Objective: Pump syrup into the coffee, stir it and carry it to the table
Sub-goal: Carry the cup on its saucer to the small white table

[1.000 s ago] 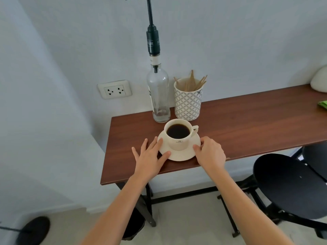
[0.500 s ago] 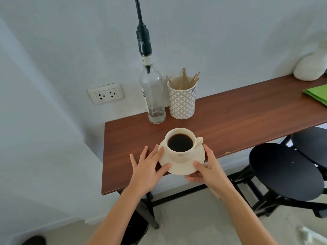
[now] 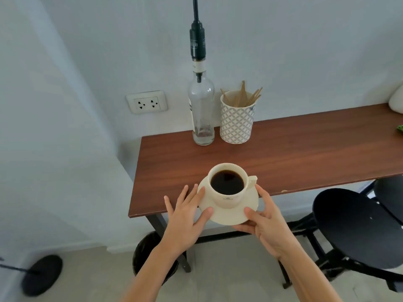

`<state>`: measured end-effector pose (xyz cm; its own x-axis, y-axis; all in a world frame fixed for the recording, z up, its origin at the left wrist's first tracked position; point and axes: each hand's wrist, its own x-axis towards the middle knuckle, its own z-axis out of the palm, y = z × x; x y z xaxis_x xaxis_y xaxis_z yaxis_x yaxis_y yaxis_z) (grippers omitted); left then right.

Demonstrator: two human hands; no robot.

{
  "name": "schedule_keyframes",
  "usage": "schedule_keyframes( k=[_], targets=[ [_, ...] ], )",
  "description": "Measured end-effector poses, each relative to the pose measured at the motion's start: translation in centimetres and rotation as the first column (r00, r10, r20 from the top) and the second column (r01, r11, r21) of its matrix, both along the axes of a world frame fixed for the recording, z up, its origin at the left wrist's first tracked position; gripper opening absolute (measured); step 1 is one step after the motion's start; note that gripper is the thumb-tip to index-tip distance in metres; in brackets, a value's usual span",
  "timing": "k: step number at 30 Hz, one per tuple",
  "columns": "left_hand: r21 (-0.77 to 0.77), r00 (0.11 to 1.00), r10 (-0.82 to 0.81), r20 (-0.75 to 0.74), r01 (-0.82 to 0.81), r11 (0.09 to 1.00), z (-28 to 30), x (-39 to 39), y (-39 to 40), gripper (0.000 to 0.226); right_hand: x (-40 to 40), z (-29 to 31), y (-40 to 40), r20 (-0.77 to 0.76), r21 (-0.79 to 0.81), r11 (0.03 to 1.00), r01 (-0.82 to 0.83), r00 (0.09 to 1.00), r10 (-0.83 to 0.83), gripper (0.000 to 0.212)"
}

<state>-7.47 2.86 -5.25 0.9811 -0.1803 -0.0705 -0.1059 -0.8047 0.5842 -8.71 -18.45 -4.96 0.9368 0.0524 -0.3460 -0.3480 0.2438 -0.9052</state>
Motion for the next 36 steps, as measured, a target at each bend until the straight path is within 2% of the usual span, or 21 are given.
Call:
schedule_keyframes(
  k=[4,8,16,26,36],
  targets=[
    [-0.178,0.99,0.139,-0.025,-0.141,0.974,0.7,-2.8,-0.8,0.068,-0.1,1.1,-1.0,0.026,0.0,0.993,-0.121,0.992,0.121,0.065],
    [-0.393,0.966,0.24,-0.094,-0.258,0.882,1.6,-6.0,-1.5,0.061,-0.4,2.5,-1.3,0.042,0.004,0.967,-0.256,0.966,0.255,0.065],
    [-0.574,0.875,0.473,-0.102,-0.44,0.691,2.0,-13.6,0.6,0.07,-2.7,4.0,2.1,0.068,-0.006,0.867,-0.499,0.865,0.498,0.063],
    [-0.644,0.603,0.788,-0.126,-0.654,0.397,2.9,-29.3,6.3,0.07,-11.8,4.8,12.9,0.099,-0.011,0.618,-0.786,0.615,0.783,0.064],
    [-0.675,0.3,0.944,-0.139,-0.726,0.132,3.2,-52.7,12.0,0.071,-31.4,4.1,25.0,0.099,0.032,0.309,-0.95,0.311,0.945,0.064]
  ],
)
